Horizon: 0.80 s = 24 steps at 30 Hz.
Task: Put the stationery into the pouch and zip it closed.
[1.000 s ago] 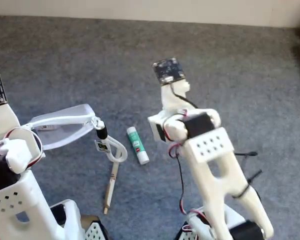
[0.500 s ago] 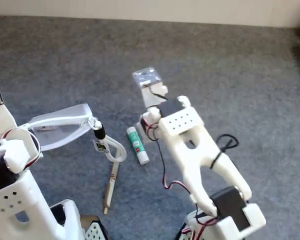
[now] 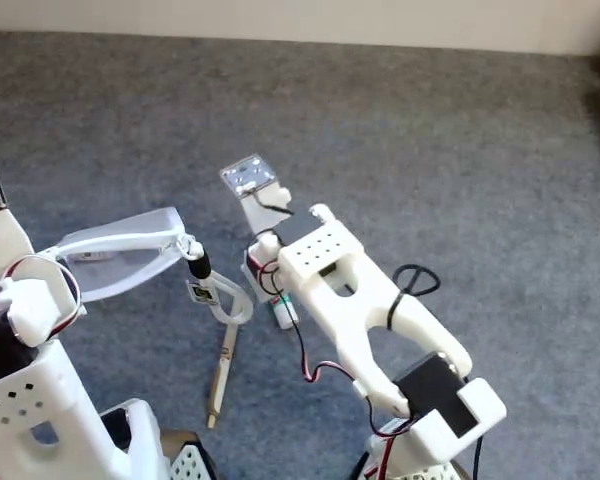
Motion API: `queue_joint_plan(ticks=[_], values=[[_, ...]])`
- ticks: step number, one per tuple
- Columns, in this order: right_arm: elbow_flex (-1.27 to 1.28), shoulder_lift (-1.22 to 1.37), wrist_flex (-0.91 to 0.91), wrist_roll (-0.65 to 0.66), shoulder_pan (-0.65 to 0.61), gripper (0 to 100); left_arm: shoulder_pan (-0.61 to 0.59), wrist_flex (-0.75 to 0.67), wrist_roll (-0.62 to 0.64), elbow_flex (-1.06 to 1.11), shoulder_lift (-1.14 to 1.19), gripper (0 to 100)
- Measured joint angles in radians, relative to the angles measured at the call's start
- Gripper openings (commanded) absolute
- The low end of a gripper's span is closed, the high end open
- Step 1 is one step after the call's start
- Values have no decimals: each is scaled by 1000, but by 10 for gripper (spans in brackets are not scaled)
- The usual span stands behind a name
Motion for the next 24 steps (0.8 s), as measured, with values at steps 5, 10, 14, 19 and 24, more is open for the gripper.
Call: queue_joint_plan(ticks=[5, 10, 14, 19, 24], values=[[-12, 54, -34, 0, -17, 256, 0, 0, 0, 0, 0, 11], [-89, 147, -37, 0, -31, 256, 0, 0, 0, 0, 0, 11], [-161, 245, -37, 0, -31, 255, 0, 0, 0, 0, 0, 11], [-224, 330, -38, 0, -31, 181, 0, 0, 0, 0, 0, 11], [-261, 373, -38, 0, -26, 102, 0, 0, 0, 0, 0, 11]])
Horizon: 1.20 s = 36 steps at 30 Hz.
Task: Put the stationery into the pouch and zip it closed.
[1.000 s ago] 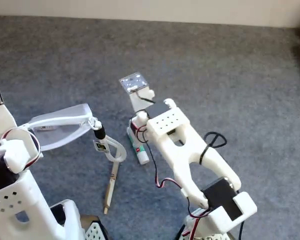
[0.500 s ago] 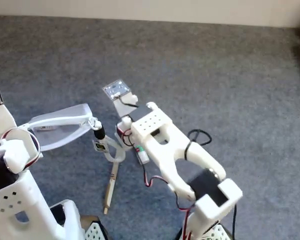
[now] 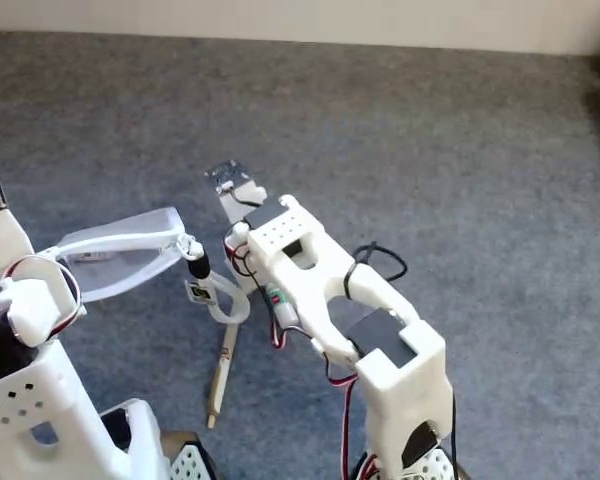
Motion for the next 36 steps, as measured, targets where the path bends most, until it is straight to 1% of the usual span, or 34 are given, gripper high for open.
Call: queue_joint_plan(ticks=[3, 9, 19, 22, 36], values=[[-8, 5, 0, 0, 2, 94, 0, 0, 0, 0, 0, 11], [-11, 5, 17, 0, 2, 22, 0, 0, 0, 0, 0, 11], [-11, 5, 66, 0, -2, 8, 0, 0, 0, 0, 0, 11], [-11, -2, 91, 28, -2, 8, 0, 0, 0, 0, 0, 11], [49, -203, 112, 34, -3, 8, 0, 0, 0, 0, 0, 11]])
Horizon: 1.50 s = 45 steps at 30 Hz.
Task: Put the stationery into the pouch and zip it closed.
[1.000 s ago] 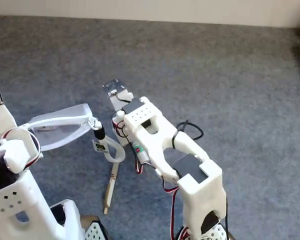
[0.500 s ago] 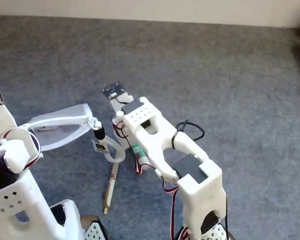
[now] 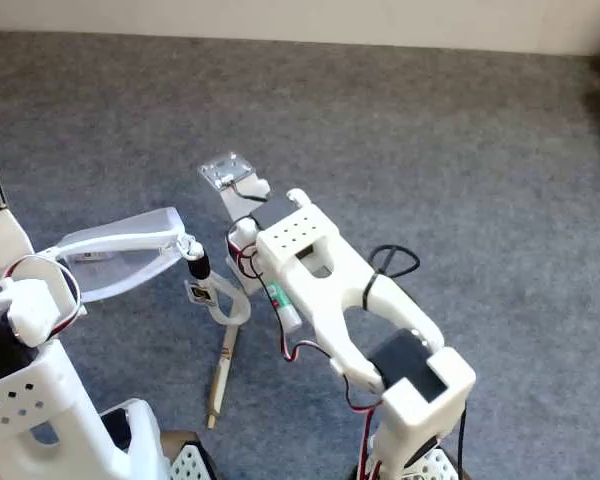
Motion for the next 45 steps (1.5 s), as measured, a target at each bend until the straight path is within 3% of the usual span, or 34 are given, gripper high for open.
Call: queue_joint_plan(ticks=[17, 34, 45], values=[[350, -385, -181, 0, 0, 9, 0, 0, 0, 0, 0, 11], [500, -704, -204, 0, 0, 9, 0, 0, 0, 14, 0, 11], [784, -1056, -390, 5, 0, 9, 0, 0, 0, 14, 0, 11]])
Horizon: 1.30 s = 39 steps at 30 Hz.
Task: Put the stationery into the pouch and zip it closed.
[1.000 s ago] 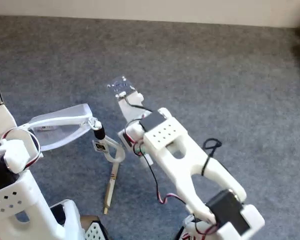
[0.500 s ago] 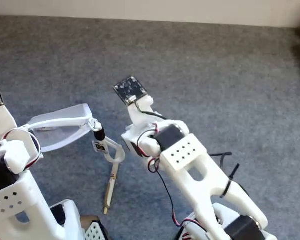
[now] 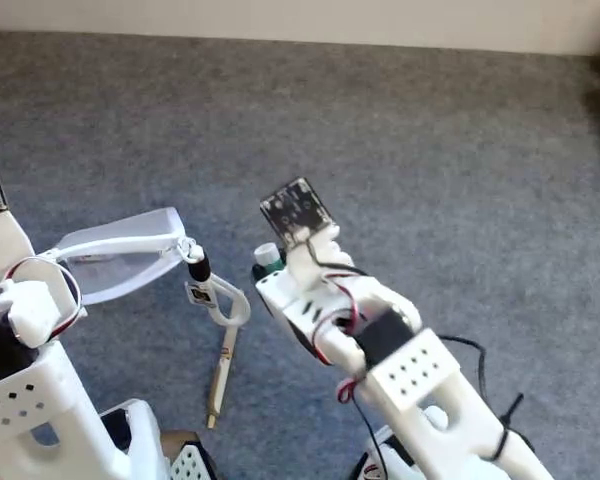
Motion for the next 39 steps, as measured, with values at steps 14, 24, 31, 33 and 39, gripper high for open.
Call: queue_joint_plan(ticks=[14, 24, 31, 33, 39], values=[[35, -172, -9, 2, 0, 9, 0, 0, 0, 0, 0, 11], [48, -307, -130, 2, 0, 9, 0, 0, 0, 0, 0, 11], [48, -344, -137, 2, 0, 9, 0, 0, 0, 0, 0, 11], [48, -344, -141, 2, -3, 9, 0, 0, 0, 0, 0, 11], [48, -345, -226, 2, -71, 9, 0, 0, 0, 0, 0, 11]])
